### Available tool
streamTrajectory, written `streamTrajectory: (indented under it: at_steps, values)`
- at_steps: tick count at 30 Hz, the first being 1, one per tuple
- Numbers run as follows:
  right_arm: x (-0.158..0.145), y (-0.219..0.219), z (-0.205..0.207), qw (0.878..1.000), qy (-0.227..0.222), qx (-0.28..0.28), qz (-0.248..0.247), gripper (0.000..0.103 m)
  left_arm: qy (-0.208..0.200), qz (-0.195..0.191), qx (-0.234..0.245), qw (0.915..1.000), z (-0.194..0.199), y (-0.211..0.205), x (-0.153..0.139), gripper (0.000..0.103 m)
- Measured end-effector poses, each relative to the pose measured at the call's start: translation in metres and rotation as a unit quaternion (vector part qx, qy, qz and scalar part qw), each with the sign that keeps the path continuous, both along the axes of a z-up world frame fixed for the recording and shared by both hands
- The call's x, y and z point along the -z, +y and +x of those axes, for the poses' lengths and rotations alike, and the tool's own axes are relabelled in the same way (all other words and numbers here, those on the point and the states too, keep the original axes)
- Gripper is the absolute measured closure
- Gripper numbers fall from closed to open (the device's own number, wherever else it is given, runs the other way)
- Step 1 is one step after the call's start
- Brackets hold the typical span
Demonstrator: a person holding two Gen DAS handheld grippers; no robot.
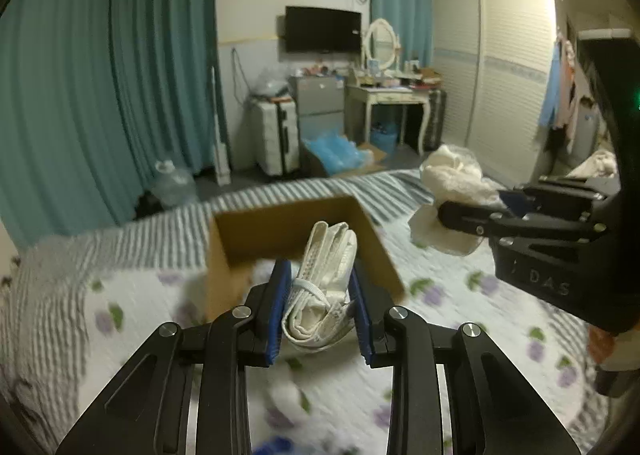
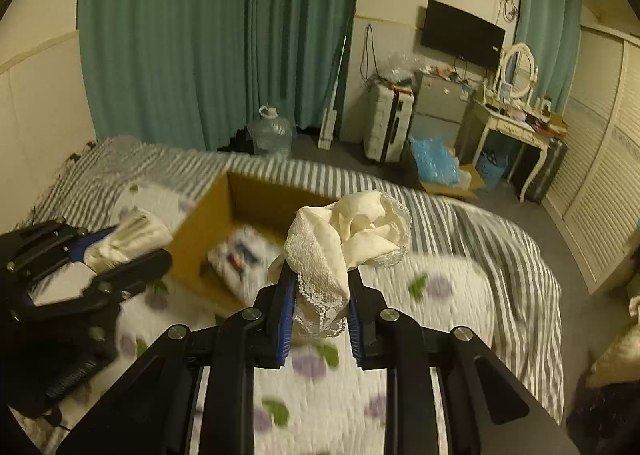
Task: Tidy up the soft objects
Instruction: 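Carry the lace cloth and glove into the box and release both, then grasp the blue-and-white tissue pack with the right tool while the left tool grasps a white sock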
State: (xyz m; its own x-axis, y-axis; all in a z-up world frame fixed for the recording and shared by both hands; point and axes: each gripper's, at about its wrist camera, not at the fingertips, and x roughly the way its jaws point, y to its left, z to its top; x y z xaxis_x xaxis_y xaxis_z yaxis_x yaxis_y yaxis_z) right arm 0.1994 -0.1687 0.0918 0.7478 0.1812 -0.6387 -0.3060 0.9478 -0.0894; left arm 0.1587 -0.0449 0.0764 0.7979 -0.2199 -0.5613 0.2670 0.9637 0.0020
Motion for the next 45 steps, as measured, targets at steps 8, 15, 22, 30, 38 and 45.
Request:
streamTrajectory:
  at_steps: [8,15,22,30,38,45]
  values:
    - [0.045,0.027,0.102,0.999,0.026,0.015,0.024,0.081,0.008,0.006,-0.014,0.9998,0.088,0.03,0.018,0.074]
    - [0.117,0.03,0.154,0.996,0.072,0.028,0.04,0.081,0.035,0.023,-0.005,0.9991,0.149,0.036,0.075,0.073]
    - [0.121,0.023,0.152,0.996,0.055,0.04,0.053,0.05,0.062,0.04,0.0,0.9972,0.163,0.032,0.099,0.042]
    - [0.069,0.009,0.101,0.998,0.017,0.054,0.037,0.029,0.038,0.021,-0.037,0.9984,0.144,0.056,0.068,0.031]
    - [-0.017,0.008,0.001,0.998,-0.047,0.038,0.027,0.011,-0.022,0.018,-0.049,0.9984,0.064,0.086,-0.009,0.013]
    - [-0.029,0.017,-0.067,0.999,-0.043,0.024,0.024,0.01,-0.078,0.005,-0.06,0.9952,-0.01,0.113,-0.049,0.012]
